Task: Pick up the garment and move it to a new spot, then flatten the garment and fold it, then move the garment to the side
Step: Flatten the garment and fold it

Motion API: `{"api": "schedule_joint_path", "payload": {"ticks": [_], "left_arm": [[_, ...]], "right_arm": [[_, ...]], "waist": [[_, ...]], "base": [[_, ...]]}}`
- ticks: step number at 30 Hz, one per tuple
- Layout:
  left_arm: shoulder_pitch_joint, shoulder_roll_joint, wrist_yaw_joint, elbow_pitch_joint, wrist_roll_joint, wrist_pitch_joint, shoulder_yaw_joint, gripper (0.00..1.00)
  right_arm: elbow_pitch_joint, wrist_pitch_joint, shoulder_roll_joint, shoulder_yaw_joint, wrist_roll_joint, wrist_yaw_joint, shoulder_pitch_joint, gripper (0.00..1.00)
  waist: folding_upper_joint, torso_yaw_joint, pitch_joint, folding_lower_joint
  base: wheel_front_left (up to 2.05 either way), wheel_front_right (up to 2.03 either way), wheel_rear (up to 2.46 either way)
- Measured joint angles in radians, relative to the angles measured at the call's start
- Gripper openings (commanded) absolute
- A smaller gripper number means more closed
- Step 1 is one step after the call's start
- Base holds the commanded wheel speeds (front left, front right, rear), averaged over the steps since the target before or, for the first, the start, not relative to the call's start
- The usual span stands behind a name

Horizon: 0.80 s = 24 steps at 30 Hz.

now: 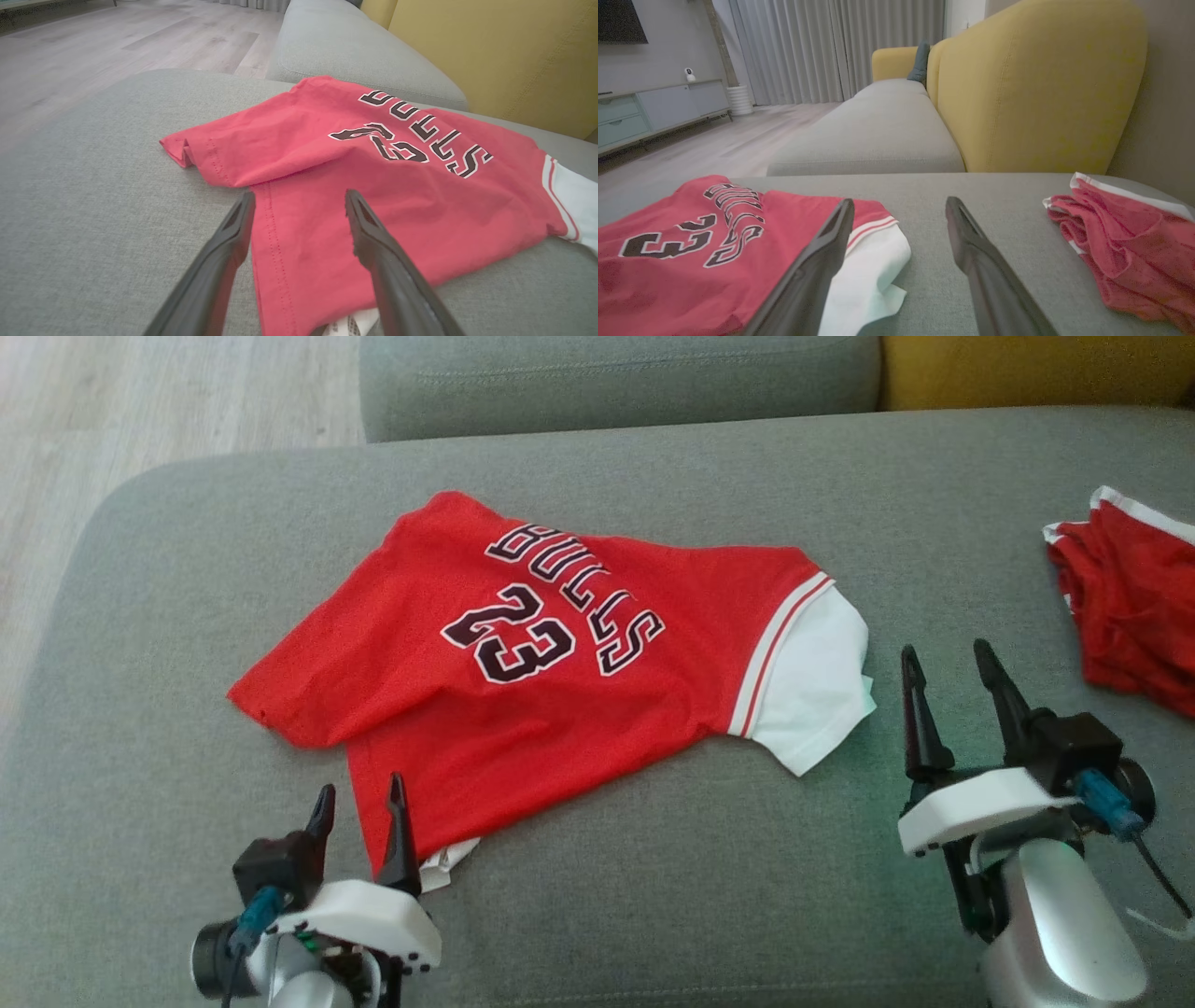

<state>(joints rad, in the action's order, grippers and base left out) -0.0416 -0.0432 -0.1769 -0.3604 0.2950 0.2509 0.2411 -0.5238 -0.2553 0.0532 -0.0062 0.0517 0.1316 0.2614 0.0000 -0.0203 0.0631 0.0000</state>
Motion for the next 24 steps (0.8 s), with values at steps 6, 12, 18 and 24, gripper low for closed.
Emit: {"api": "schedule_joint_path", "payload": {"ticks": [6,12,18,24], "left_arm": [[0.025,0.000,-0.009,-0.003,-0.036,0.000,-0.031,1.00],[0.041,0.000,-0.008,-0.020,-0.039,0.000,-0.037,1.00],[0.041,0.000,-0.003,-0.031,-0.027,0.000,-0.027,1.00],[0.037,0.000,0.021,-0.106,0.026,0.000,0.002,1.00]], "right_arm": [[0.086,0.000,-0.001,0.030,0.001,0.000,-0.056,1.00],[0.058,0.000,-0.001,0.041,0.007,0.000,-0.087,1.00],[0.049,0.000,-0.001,0.046,0.012,0.000,-0.087,1.00],[0.042,0.000,-0.001,0.049,0.014,0.000,-0.083,1.00]], "waist": [[0.0000,-0.007,-0.017,0.0000],[0.0000,-0.002,-0.032,0.0000],[0.0000,0.000,-0.029,0.0000],[0.0000,0.000,0.001,0.0000]], "base": [[0.00,0.00,0.00],[0.00,0.00,0.00],[0.00,0.00,0.00],[0.00,0.00,0.00]]}}
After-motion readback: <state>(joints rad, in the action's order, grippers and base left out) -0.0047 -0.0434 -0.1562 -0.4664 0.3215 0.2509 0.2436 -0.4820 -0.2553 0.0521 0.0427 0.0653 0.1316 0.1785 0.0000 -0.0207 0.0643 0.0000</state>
